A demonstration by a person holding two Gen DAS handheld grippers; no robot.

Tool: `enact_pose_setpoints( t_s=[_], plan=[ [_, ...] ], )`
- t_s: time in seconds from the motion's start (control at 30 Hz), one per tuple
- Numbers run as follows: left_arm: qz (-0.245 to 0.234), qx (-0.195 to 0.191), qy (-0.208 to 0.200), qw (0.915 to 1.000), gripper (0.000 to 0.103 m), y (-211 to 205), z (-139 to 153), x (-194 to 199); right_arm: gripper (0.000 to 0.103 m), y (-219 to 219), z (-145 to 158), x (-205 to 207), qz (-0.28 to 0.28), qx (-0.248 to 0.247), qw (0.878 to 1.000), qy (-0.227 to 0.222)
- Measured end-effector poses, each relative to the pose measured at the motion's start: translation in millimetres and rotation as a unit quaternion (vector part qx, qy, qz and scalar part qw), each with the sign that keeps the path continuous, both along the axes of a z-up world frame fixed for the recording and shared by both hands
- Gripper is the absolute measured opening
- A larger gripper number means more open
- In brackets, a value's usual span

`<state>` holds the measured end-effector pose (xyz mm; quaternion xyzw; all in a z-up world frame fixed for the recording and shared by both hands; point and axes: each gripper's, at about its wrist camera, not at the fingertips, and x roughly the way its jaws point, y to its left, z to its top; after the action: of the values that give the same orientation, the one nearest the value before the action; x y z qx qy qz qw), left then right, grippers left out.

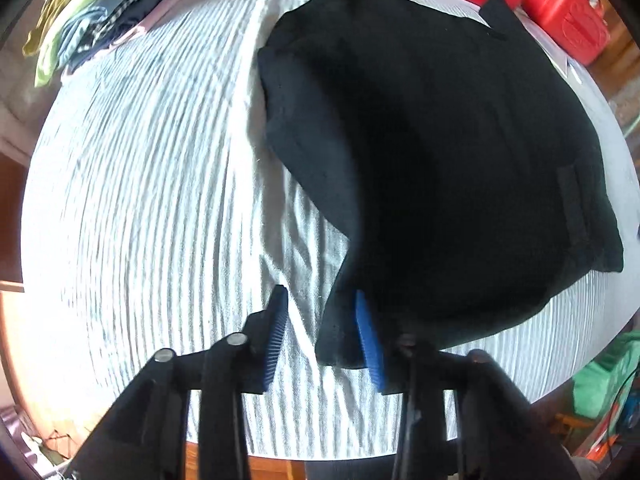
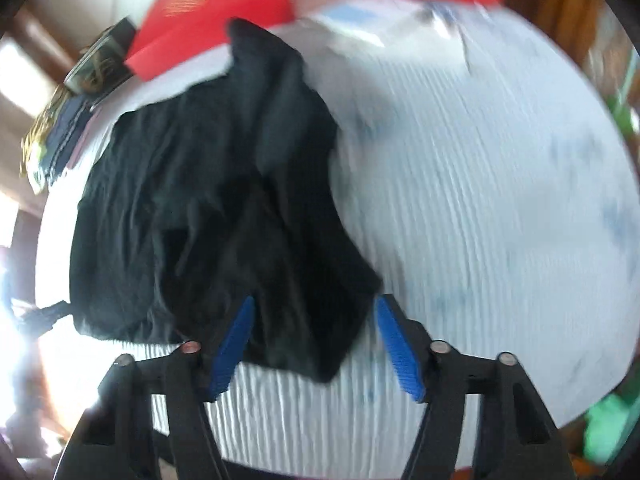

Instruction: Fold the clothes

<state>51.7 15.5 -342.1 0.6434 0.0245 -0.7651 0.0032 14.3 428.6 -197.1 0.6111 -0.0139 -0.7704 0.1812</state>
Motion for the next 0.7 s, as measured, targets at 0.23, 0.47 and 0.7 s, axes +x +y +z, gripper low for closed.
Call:
enact_pose_setpoints(
  t_s=[0.23,0.47,0.7],
  plan=[
    [-0.032,0.030,0.031,0.9986,0.035,32.9,16.2,-23.7,0.027,-10.2,-50.8,11.2,0.015,-0.009,0.999,-0.038],
    [-0.041,-0.016,-0.007,0.9990,0.036,47.4,-3.1,-47.2,0.010,16.9,-45.6,47.4,0.038,0.038,0.994,-0.092],
    [-0.027,-0.004,-0.019,0.9994,0.036,37.4,34.3,-77.6,0.037,72.5,-22.7,19.2,-0.076,-0.025,0.996,-0.032]
  ],
)
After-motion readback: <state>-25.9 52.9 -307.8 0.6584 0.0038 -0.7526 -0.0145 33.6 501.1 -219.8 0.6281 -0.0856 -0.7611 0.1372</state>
